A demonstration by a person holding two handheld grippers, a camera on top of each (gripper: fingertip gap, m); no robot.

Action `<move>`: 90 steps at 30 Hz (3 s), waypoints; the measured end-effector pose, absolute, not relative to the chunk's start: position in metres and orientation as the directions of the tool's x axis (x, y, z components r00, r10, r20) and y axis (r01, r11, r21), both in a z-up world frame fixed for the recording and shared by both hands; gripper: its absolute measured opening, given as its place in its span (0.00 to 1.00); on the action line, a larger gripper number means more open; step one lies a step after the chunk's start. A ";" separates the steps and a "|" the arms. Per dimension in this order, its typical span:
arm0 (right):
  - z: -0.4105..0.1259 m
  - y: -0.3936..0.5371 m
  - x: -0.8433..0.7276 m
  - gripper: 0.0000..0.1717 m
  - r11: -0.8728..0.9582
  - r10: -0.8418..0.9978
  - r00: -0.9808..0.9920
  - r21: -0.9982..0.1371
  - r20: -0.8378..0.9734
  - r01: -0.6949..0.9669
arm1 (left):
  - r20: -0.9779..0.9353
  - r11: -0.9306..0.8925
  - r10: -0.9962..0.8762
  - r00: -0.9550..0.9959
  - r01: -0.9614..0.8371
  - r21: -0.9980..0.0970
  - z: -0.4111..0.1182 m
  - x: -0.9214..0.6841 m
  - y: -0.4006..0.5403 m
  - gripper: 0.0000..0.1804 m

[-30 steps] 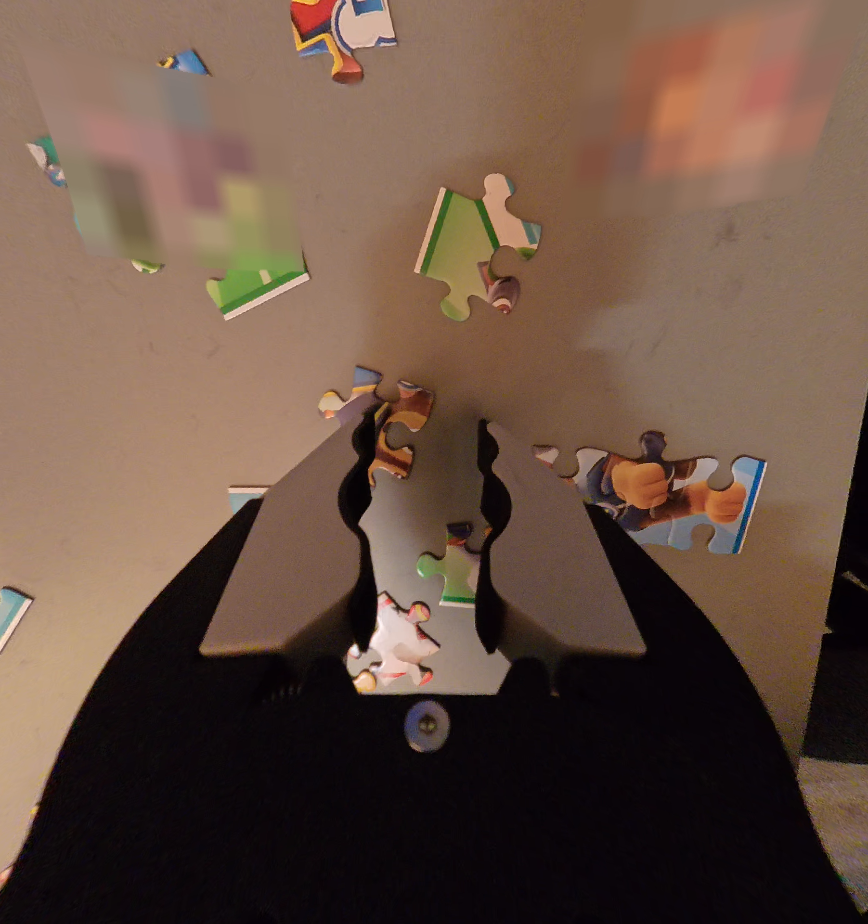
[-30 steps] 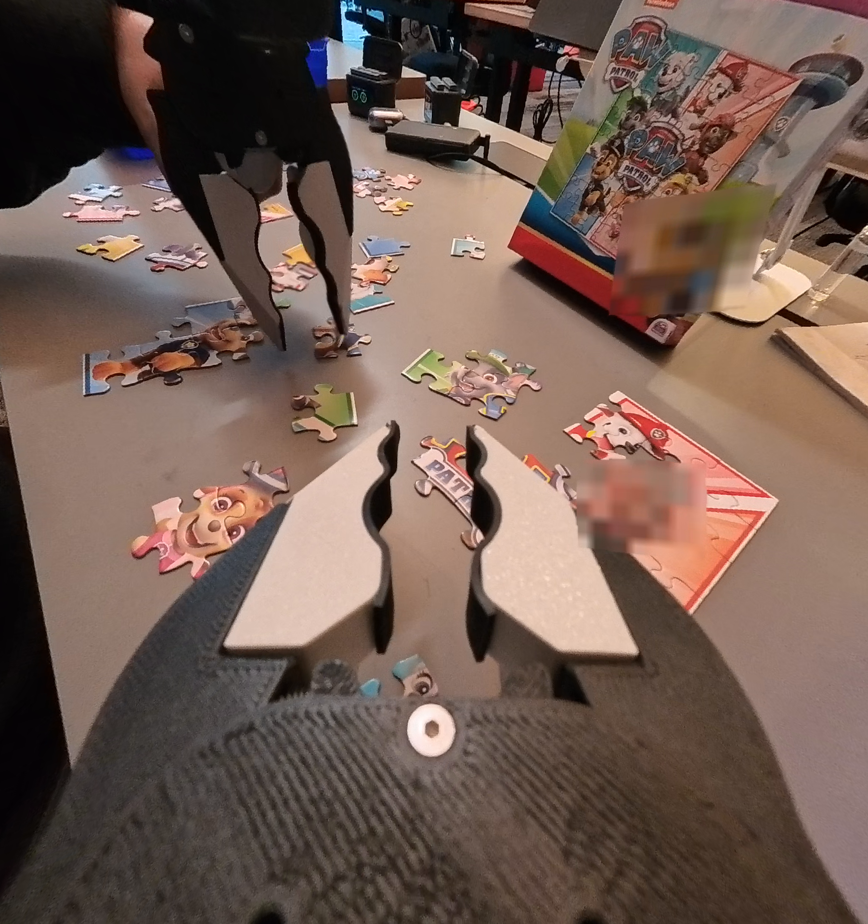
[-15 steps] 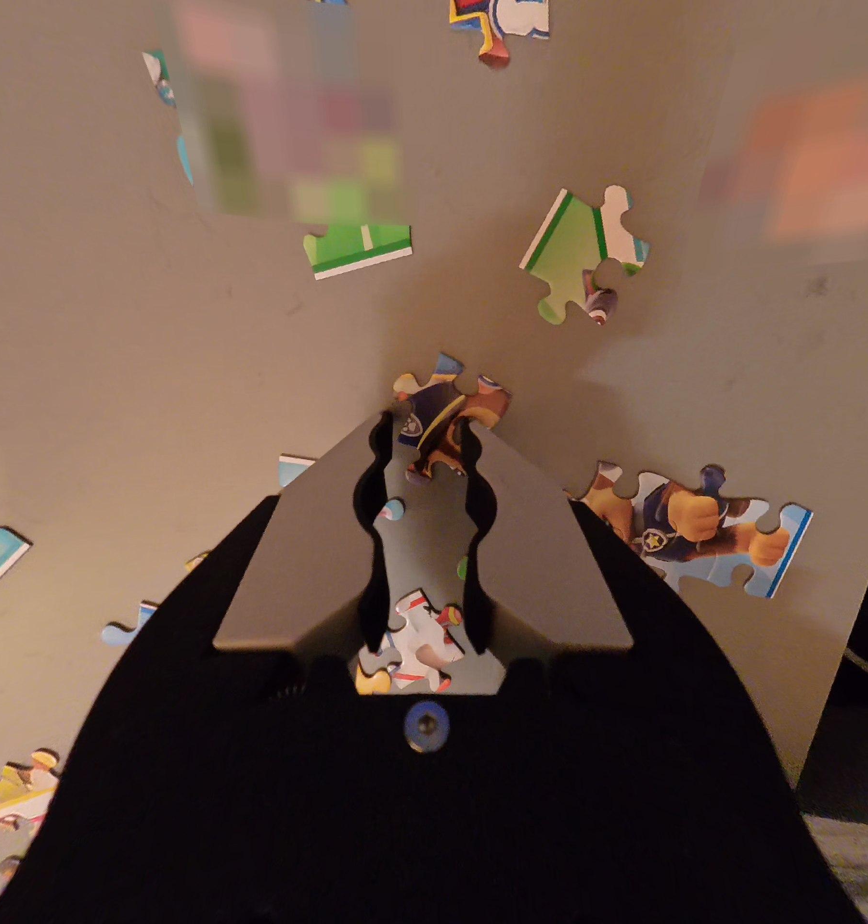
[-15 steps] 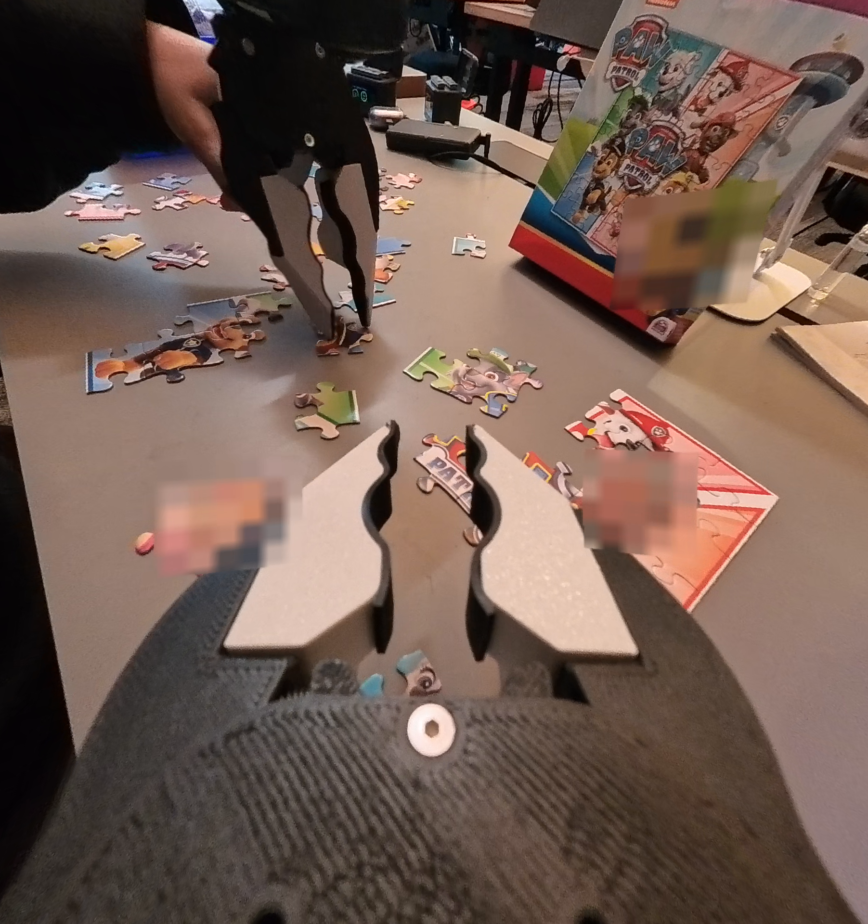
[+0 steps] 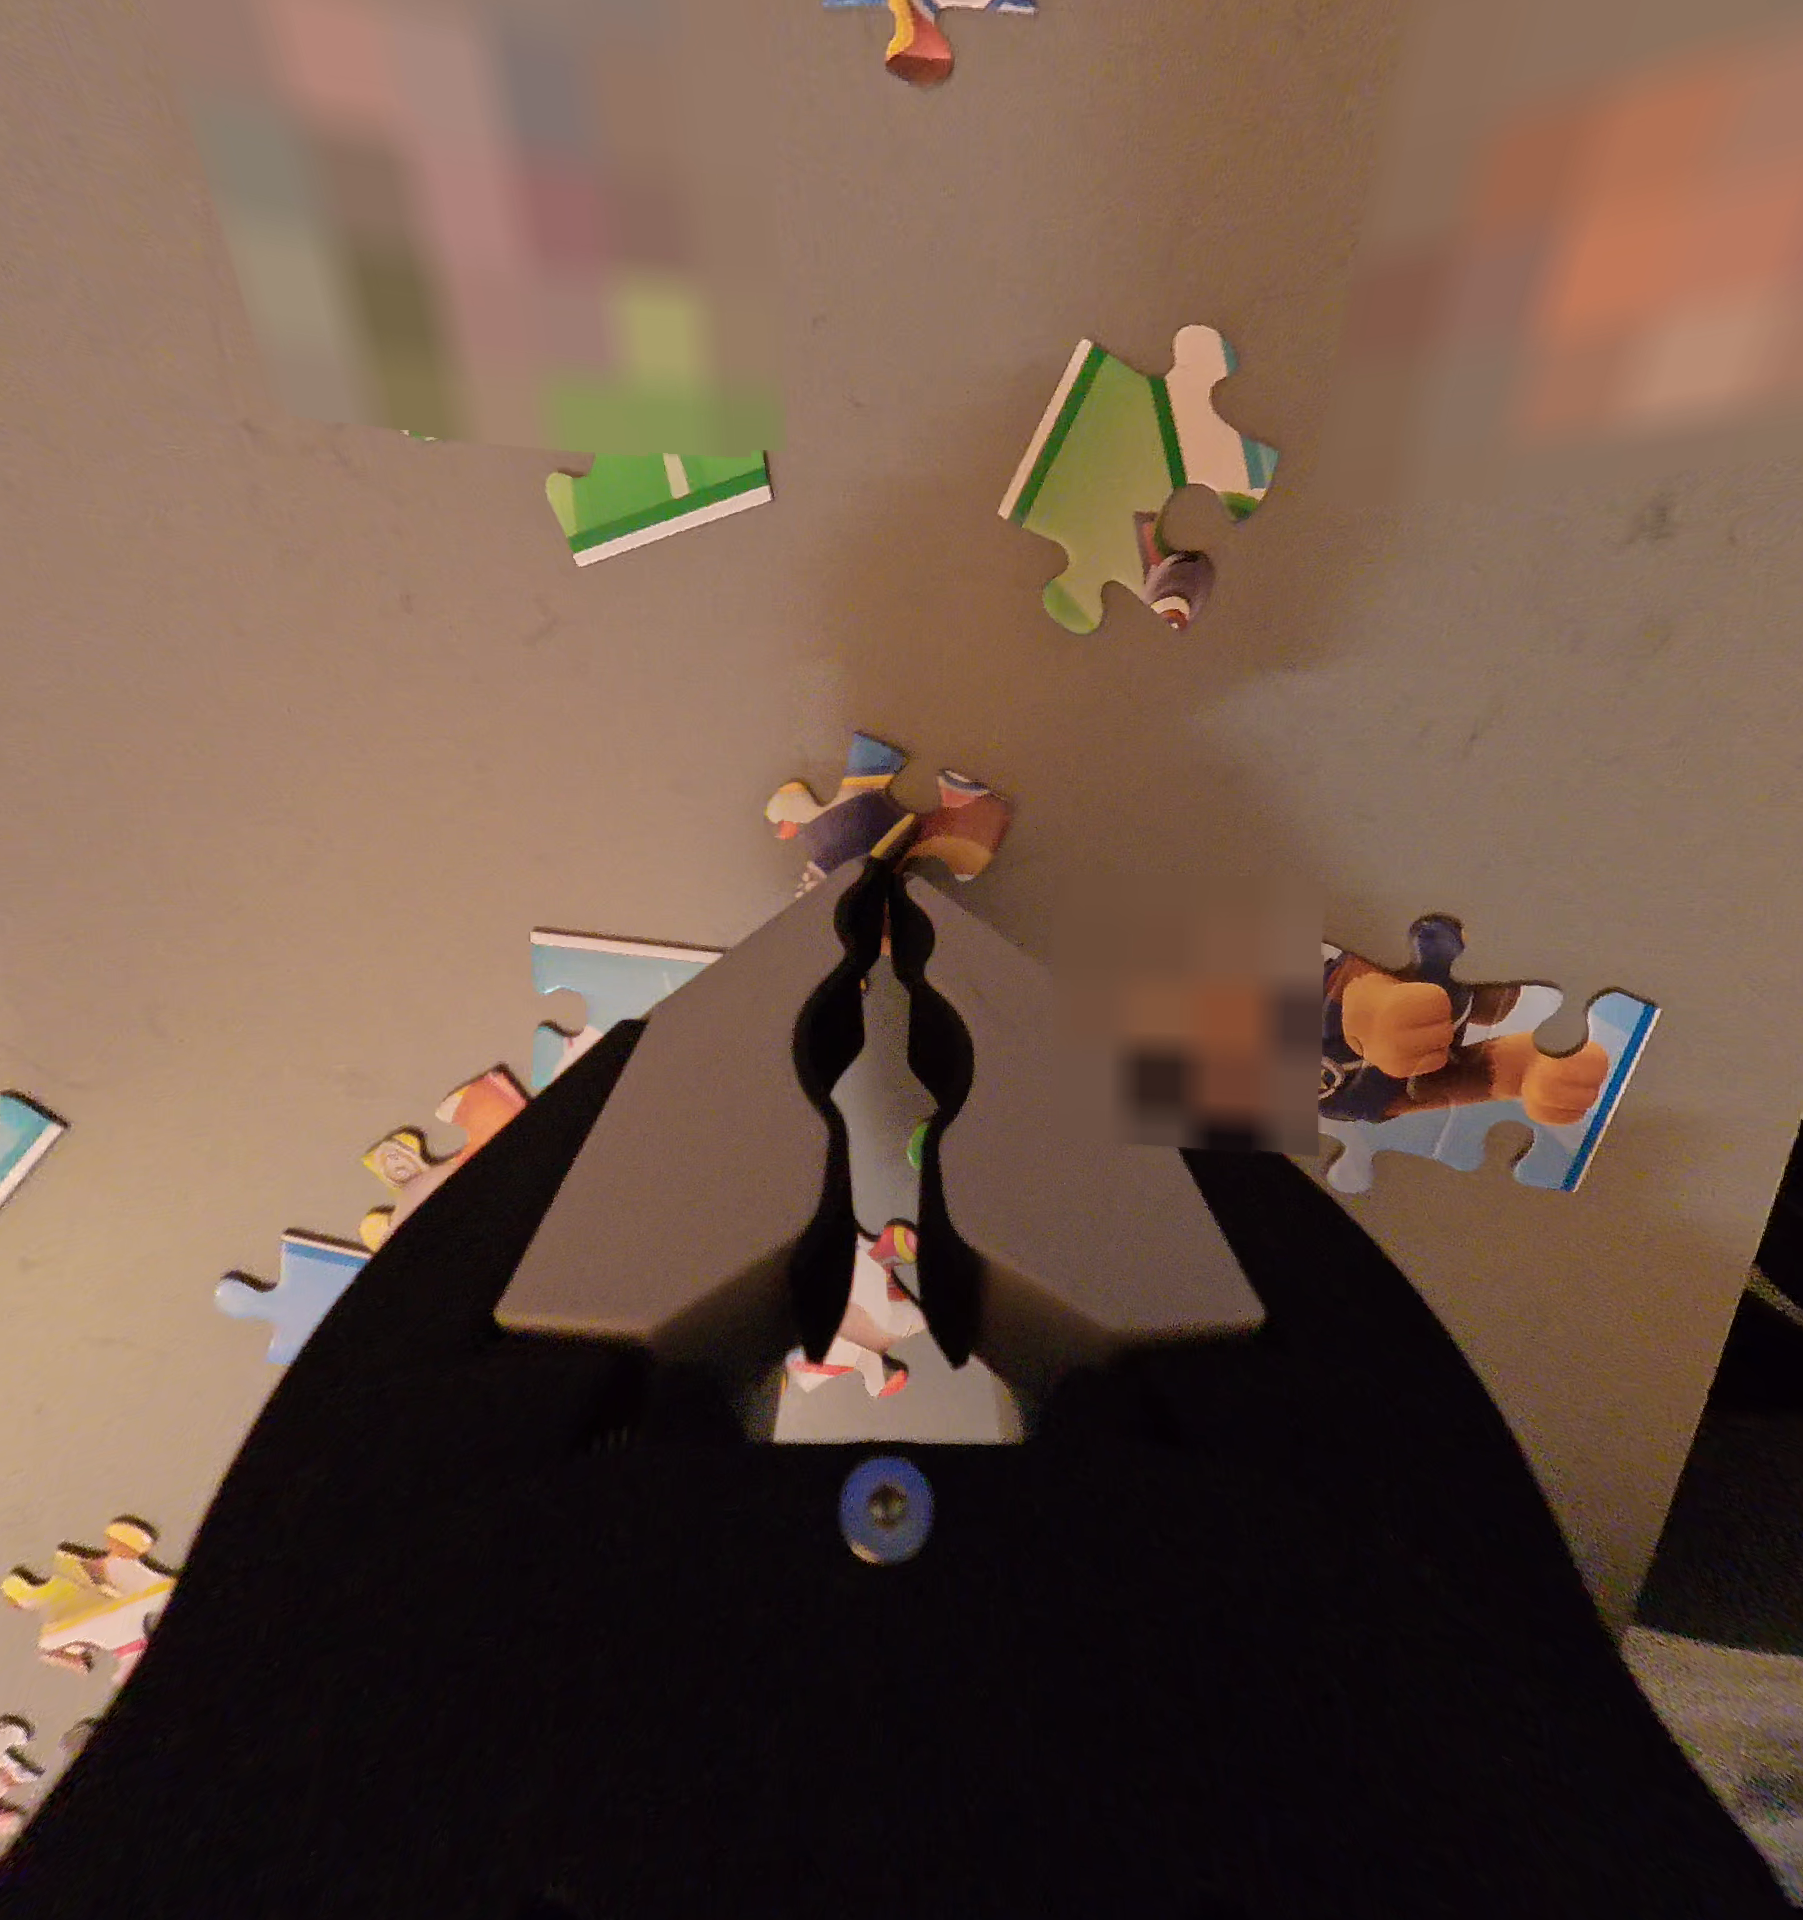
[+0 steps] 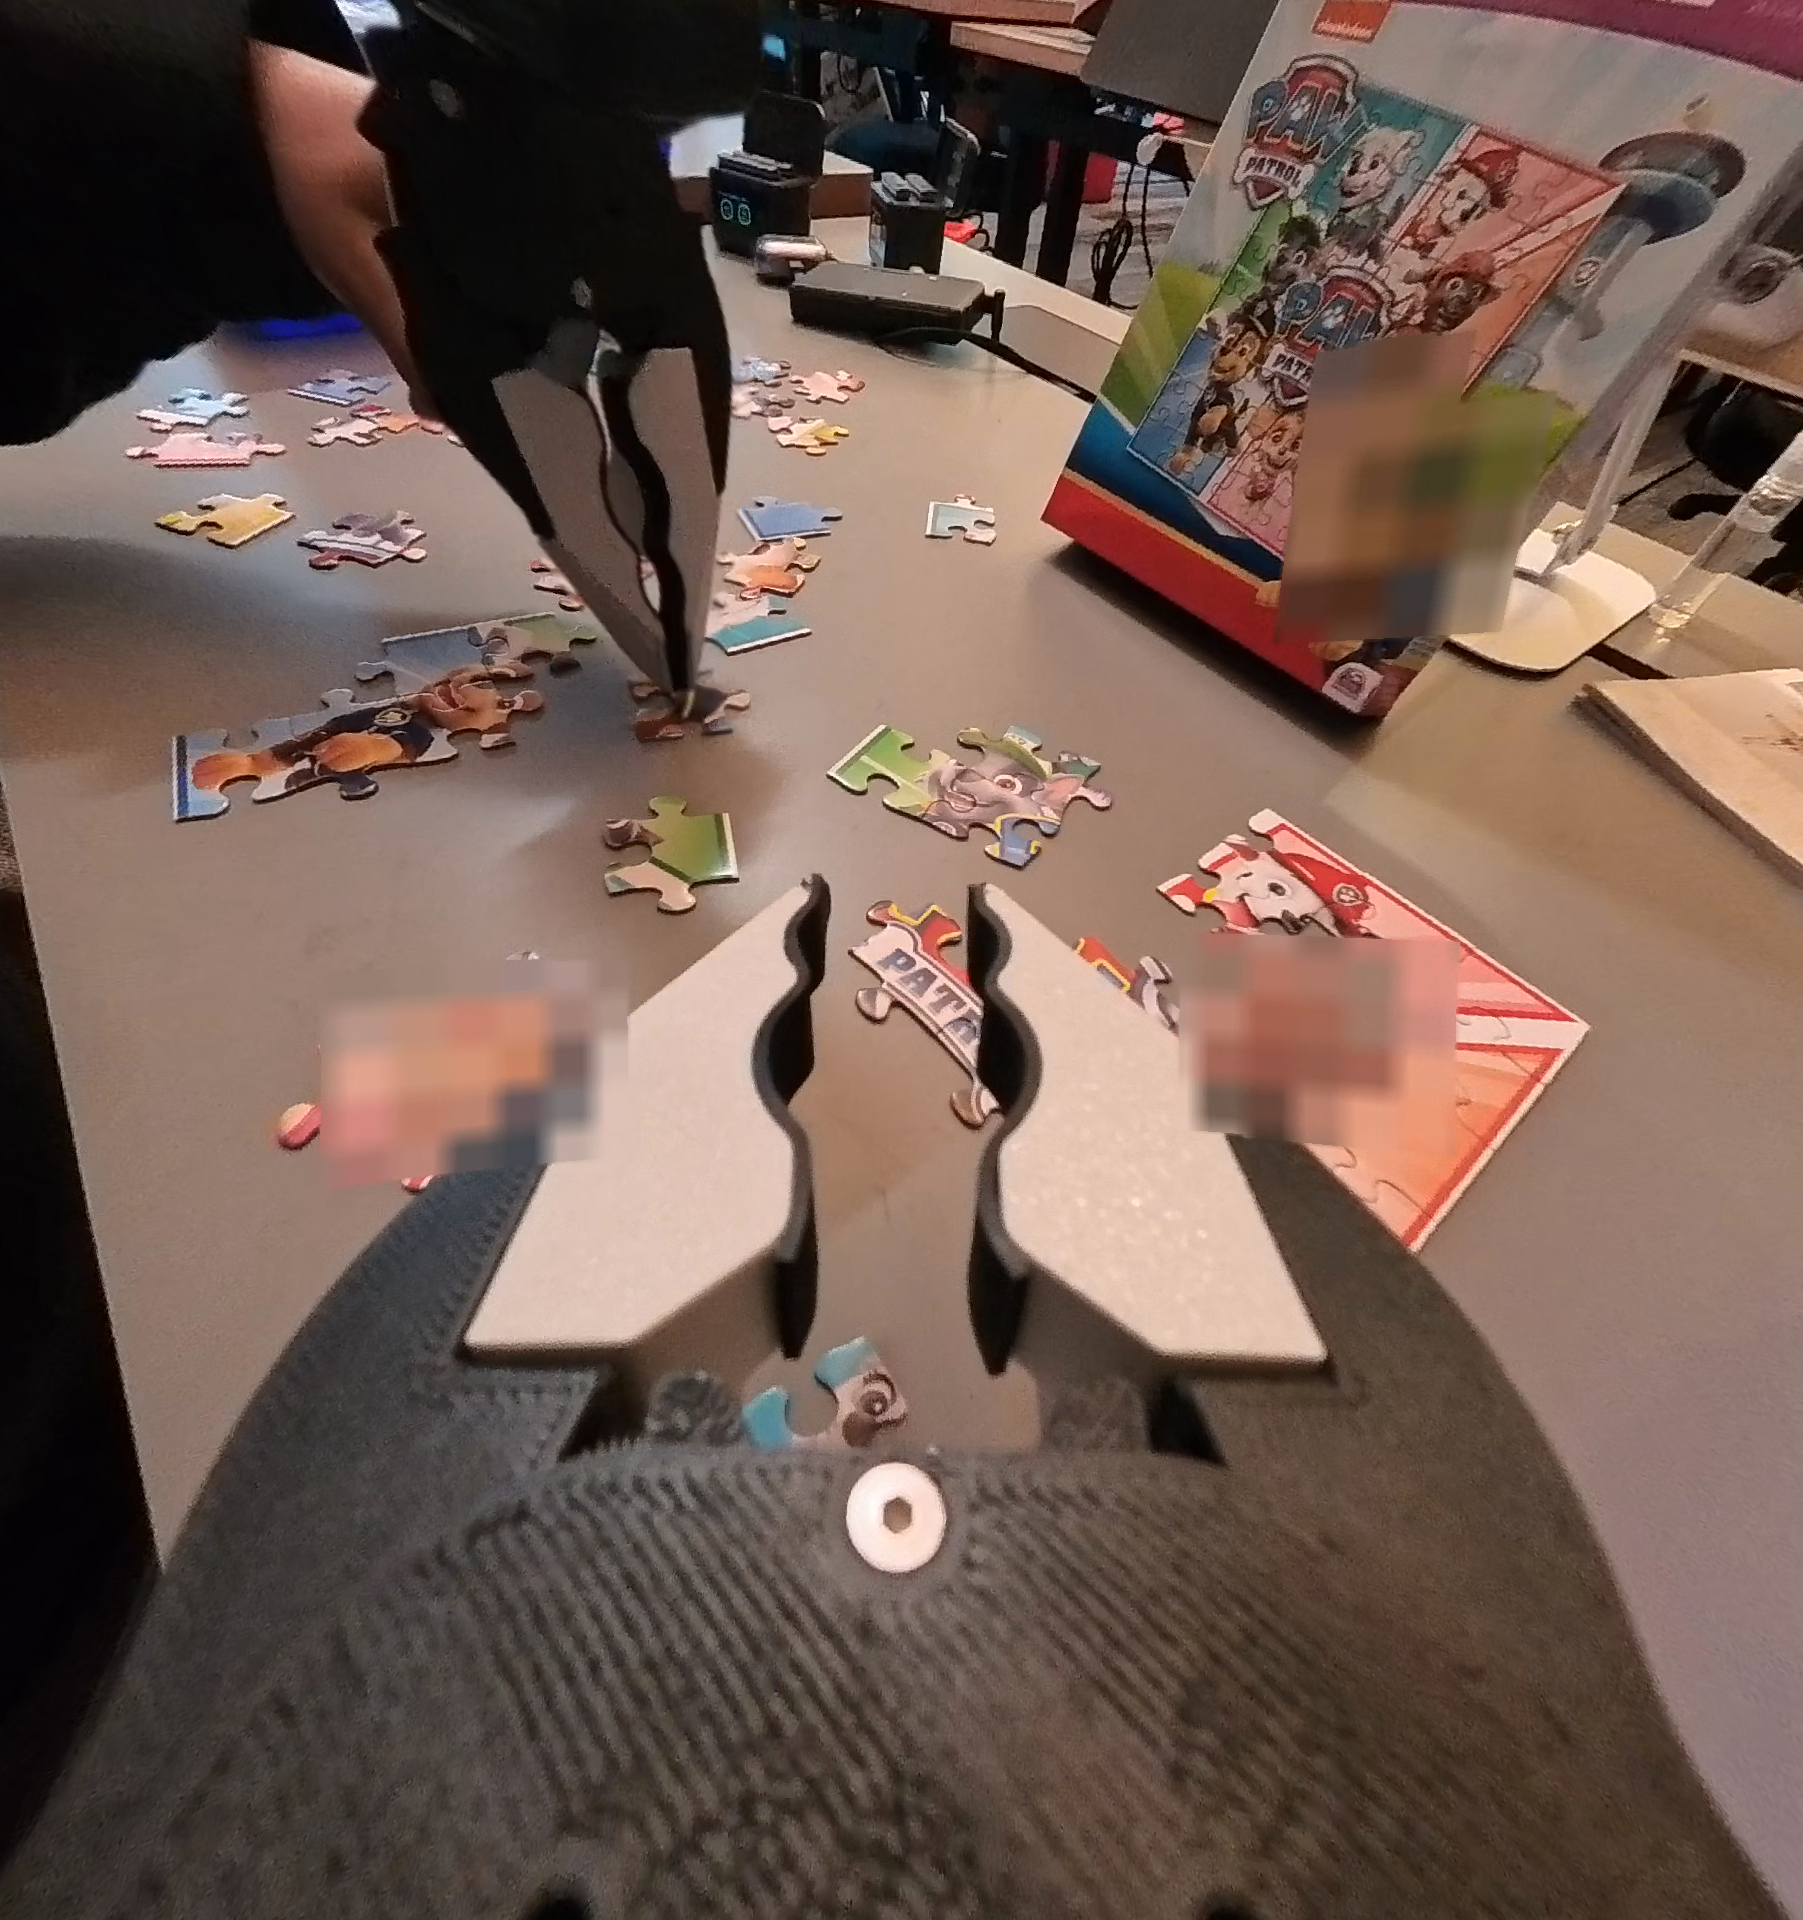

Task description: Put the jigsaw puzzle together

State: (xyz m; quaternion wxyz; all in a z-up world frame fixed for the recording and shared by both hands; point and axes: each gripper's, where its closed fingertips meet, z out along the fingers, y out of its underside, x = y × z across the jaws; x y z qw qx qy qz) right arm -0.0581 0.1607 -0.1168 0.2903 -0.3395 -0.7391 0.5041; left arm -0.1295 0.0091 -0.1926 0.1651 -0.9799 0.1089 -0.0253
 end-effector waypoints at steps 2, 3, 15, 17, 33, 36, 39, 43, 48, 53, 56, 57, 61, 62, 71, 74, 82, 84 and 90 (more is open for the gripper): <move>-0.117 0.161 -0.058 0.15 0.261 0.794 -0.601 -0.942 0.087 0.209 | 0.022 -0.923 -0.223 0.975 -0.204 -0.328 -0.192 -0.127 0.007 0.02; -0.117 0.161 -0.058 0.15 0.261 0.794 -0.602 -0.942 0.086 0.210 | 0.035 -0.929 -0.217 0.976 -0.195 -0.313 -0.193 -0.126 0.005 0.04; -0.115 0.120 -0.060 0.17 0.232 0.754 -0.657 -0.942 0.016 0.244 | 0.035 -0.856 0.048 0.998 0.059 -0.513 -0.170 -0.145 -0.015 0.07; -0.119 0.098 -0.067 0.20 0.255 0.729 -0.685 -0.926 -0.006 0.279 | 0.032 -0.829 0.149 0.988 0.143 -0.540 -0.173 -0.150 -0.023 0.07; -0.186 0.004 -0.149 0.34 0.529 0.632 -0.774 -0.707 -0.042 0.470 | 0.275 -0.538 0.397 0.876 0.465 -0.704 -0.163 -0.119 -0.079 0.09; -0.192 -0.001 -0.151 0.32 0.582 0.601 -0.799 -0.686 0.002 0.436 | 0.348 -0.462 0.340 0.874 0.477 -0.748 -0.147 -0.112 -0.079 0.09; -0.192 -0.001 -0.150 0.29 0.591 0.586 -0.810 -0.683 -0.002 0.429 | 0.396 -0.406 0.291 0.871 0.487 -0.773 -0.138 -0.108 -0.077 0.09; -0.191 0.000 -0.147 0.17 0.578 0.589 -0.808 -0.695 -0.007 0.428 | 0.446 -0.360 0.230 0.865 0.501 -0.787 -0.131 -0.103 -0.074 0.09; -0.191 -0.001 -0.145 0.17 0.583 0.602 -0.799 -0.686 0.005 0.435 | 0.482 -0.330 0.196 0.854 0.520 -0.788 -0.127 -0.101 -0.072 0.08; -0.191 -0.008 -0.137 0.17 0.602 0.577 -0.817 -0.675 -0.001 0.426 | 0.496 -0.322 0.197 0.846 0.533 -0.782 -0.127 -0.102 -0.072 0.09; -0.191 -0.011 -0.132 0.17 0.614 0.563 -0.826 -0.668 -0.003 0.421 | 0.498 -0.329 0.207 0.842 0.539 -0.775 -0.129 -0.102 -0.070 0.09; -0.191 -0.012 -0.130 0.17 0.617 0.559 -0.829 -0.667 -0.003 0.418 | 0.497 -0.331 0.211 0.842 0.540 -0.774 -0.130 -0.102 -0.070 0.09; -0.191 -0.018 -0.124 0.17 0.620 0.539 -0.842 -0.670 -0.015 0.408 | 0.500 -0.344 0.217 0.838 0.545 -0.764 -0.132 -0.100 -0.066 0.10; -0.191 -0.019 -0.122 0.17 0.616 0.535 -0.844 -0.673 -0.023 0.409 | 0.500 -0.350 0.218 0.838 0.545 -0.761 -0.134 -0.099 -0.065 0.10; -0.188 -0.025 -0.110 0.16 0.574 0.509 -0.853 -0.695 -0.112 0.433 | 0.476 -0.435 0.259 0.841 0.541 -0.720 -0.155 -0.094 -0.062 0.11; -0.187 -0.030 -0.107 0.16 0.565 0.495 -0.858 -0.701 -0.134 0.435 | 0.461 -0.476 0.283 0.841 0.540 -0.694 -0.167 -0.094 -0.062 0.11; -0.188 -0.044 -0.105 0.17 0.608 0.448 -0.891 -0.702 -0.081 0.369 | 0.438 -0.535 0.314 0.842 0.538 -0.652 -0.186 -0.092 -0.061 0.10; -0.188 -0.046 -0.106 0.17 0.629 0.430 -0.901 -0.698 -0.055 0.343 | 0.444 -0.533 0.312 0.840 0.542 -0.650 -0.185 -0.092 -0.061 0.10; -0.189 -0.046 -0.108 0.18 0.680 0.400 -0.917 -0.673 0.007 0.291 | 0.456 -0.529 0.310 0.834 0.550 -0.646 -0.185 -0.092 -0.061 0.10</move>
